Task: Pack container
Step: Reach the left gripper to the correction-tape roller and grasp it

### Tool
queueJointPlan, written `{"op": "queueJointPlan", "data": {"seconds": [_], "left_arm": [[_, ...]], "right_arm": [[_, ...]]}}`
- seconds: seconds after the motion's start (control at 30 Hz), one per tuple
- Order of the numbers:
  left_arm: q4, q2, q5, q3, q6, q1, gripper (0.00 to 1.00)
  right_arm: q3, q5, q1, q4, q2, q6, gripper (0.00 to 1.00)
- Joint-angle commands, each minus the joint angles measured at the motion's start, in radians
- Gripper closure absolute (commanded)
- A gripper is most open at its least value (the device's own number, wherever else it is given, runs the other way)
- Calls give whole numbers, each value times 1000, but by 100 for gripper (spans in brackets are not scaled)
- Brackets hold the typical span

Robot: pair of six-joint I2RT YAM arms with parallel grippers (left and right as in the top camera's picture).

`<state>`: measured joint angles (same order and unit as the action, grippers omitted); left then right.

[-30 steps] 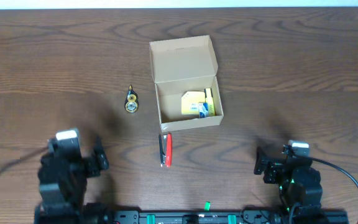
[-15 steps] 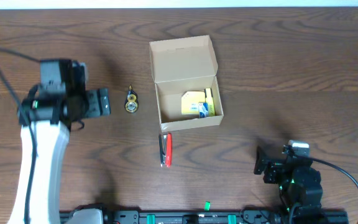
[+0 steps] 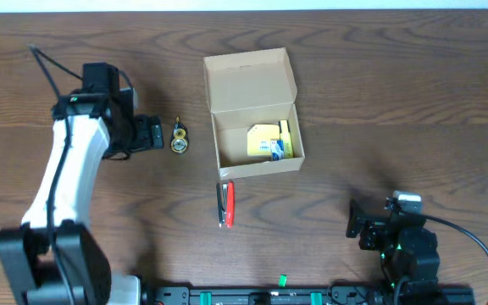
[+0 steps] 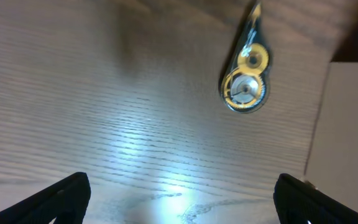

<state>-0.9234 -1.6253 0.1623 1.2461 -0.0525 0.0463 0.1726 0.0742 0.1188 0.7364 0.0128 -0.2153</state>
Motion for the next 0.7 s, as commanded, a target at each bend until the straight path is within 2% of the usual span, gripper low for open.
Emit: {"op": "queueJointPlan", "data": {"seconds": [0.0,0.17,0.43,0.67], "left_arm": [[7,-45,21,33,-7,-23,4],[21,-131,14,99,-8,-60,5],[-37,-288,-21,290,27,-102,5],[-47,-357,-38,324,29,-121,5]], "right_arm": [[-11,-3,-6,3,-7,14,1],[-11,-3,-6,3,-7,14,1],[-11,-3,-6,3,-7,14,1],[-11,-3,-6,3,-7,14,1]]}}
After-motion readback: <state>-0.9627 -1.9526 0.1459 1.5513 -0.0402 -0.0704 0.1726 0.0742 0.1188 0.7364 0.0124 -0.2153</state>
